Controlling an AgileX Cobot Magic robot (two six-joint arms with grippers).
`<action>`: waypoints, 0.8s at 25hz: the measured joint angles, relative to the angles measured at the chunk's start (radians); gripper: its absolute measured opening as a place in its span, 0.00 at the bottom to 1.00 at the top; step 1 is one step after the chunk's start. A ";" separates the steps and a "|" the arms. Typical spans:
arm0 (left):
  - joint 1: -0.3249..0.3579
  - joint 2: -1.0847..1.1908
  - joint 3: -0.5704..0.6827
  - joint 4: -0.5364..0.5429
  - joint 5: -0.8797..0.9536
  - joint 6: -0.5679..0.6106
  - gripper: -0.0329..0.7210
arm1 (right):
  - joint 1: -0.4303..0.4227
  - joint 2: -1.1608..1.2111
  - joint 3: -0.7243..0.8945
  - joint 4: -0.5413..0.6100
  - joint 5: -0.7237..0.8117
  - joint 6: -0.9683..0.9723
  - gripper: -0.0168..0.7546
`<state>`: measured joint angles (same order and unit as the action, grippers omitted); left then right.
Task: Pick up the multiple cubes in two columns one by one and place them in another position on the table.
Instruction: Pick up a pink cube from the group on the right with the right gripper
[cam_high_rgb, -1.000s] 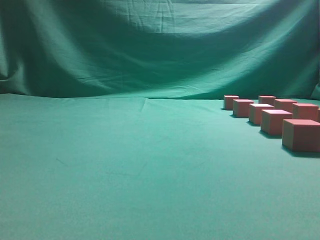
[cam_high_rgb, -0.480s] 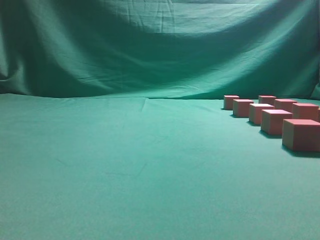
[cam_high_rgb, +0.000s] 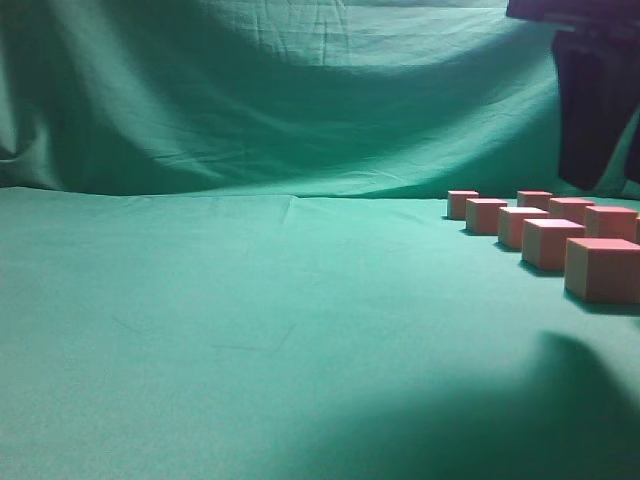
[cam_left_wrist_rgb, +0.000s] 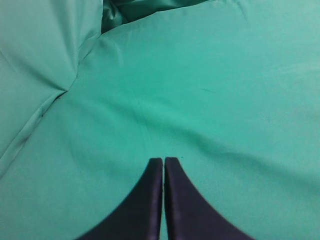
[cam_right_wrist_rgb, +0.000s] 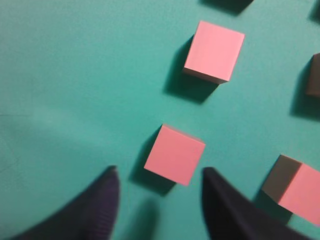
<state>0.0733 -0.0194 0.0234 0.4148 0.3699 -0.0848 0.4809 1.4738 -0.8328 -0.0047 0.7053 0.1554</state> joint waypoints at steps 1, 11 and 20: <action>0.000 0.000 0.000 0.000 0.000 0.000 0.04 | 0.000 0.005 -0.003 0.000 -0.002 0.002 0.60; 0.000 0.000 0.000 0.000 0.000 0.000 0.04 | 0.000 0.114 -0.002 -0.002 -0.096 0.066 0.69; 0.000 0.000 0.000 0.000 0.000 0.000 0.04 | 0.000 0.203 -0.002 -0.031 -0.147 0.071 0.69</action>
<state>0.0733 -0.0194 0.0234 0.4148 0.3699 -0.0848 0.4809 1.6765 -0.8351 -0.0353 0.5582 0.2261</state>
